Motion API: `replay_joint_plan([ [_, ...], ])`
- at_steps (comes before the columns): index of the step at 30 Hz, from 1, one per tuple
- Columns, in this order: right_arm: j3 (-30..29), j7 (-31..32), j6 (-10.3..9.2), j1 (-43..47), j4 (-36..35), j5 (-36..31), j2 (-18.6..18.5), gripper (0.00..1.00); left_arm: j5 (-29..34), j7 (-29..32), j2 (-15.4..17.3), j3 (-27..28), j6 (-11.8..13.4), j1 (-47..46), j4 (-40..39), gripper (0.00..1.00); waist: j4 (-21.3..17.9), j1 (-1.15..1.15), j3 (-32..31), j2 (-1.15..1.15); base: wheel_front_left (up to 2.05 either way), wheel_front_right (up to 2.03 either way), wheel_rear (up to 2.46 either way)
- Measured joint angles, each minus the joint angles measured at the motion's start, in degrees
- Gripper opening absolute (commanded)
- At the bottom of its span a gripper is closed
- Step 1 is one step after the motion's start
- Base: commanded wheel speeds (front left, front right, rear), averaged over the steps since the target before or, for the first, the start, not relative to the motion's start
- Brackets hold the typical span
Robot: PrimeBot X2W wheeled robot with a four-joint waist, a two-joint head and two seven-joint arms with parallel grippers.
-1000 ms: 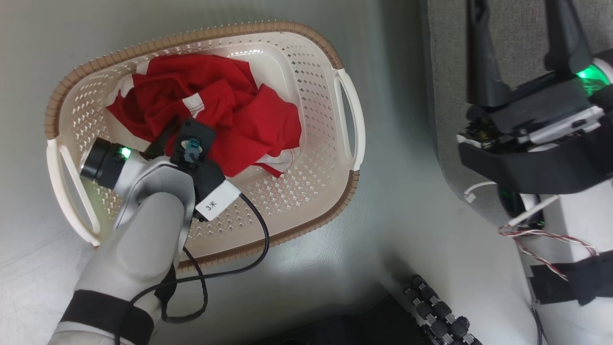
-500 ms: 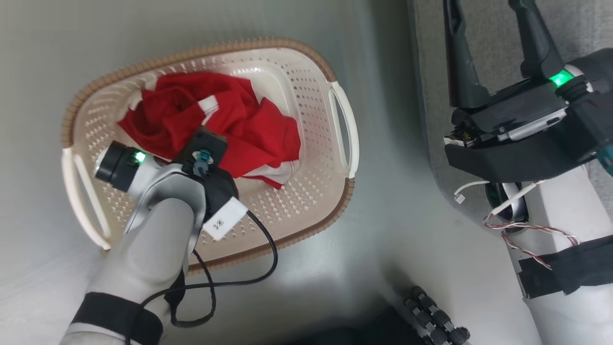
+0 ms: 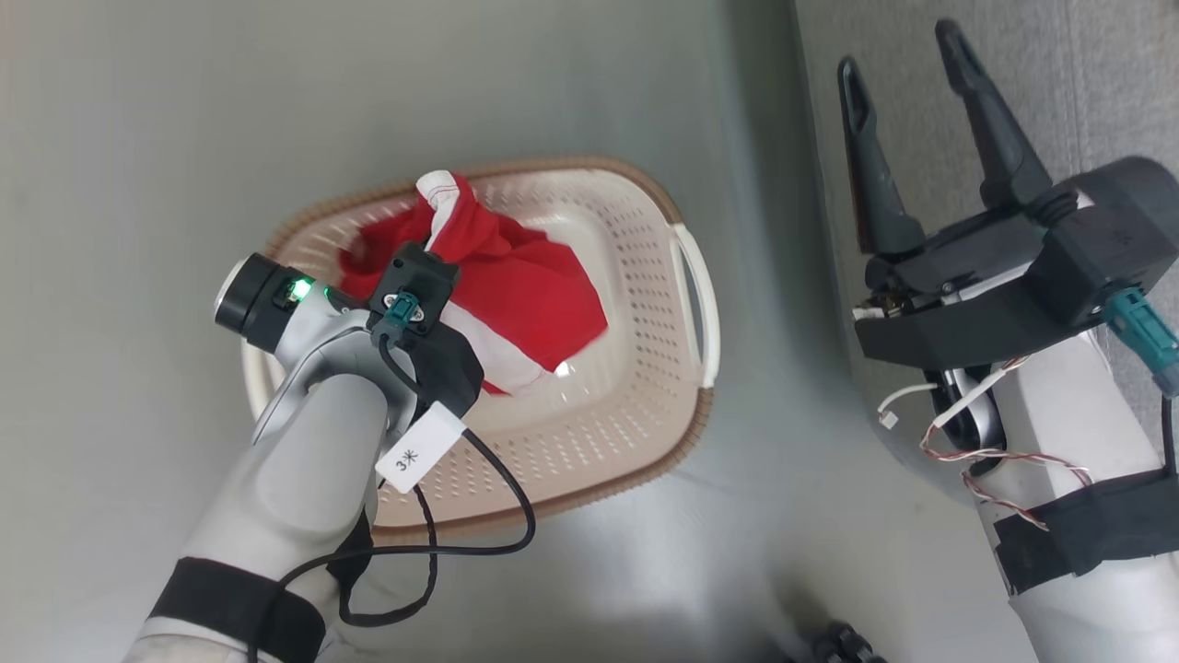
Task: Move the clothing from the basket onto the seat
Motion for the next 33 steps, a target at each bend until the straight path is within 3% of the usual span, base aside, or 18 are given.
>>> replay_joint_plan([
  [22,-0.3,0.0,0.99,6.0,9.2,0.1,-0.9,1.0,-3.8,-2.0,-0.6,0.6,-3.5,-0.6,-6.4,0.0,7.0,0.0,-17.2,0.0,0.0,0.0,0.0],
  [33,3.5,0.0,2.02,6.8,15.1,0.1,-1.0,1.0,-6.0,-2.1,-0.9,-0.2,-4.4,-0.7,-7.6,0.0,8.3,0.0,-25.8,0.0,0.0,0.0,0.0],
])
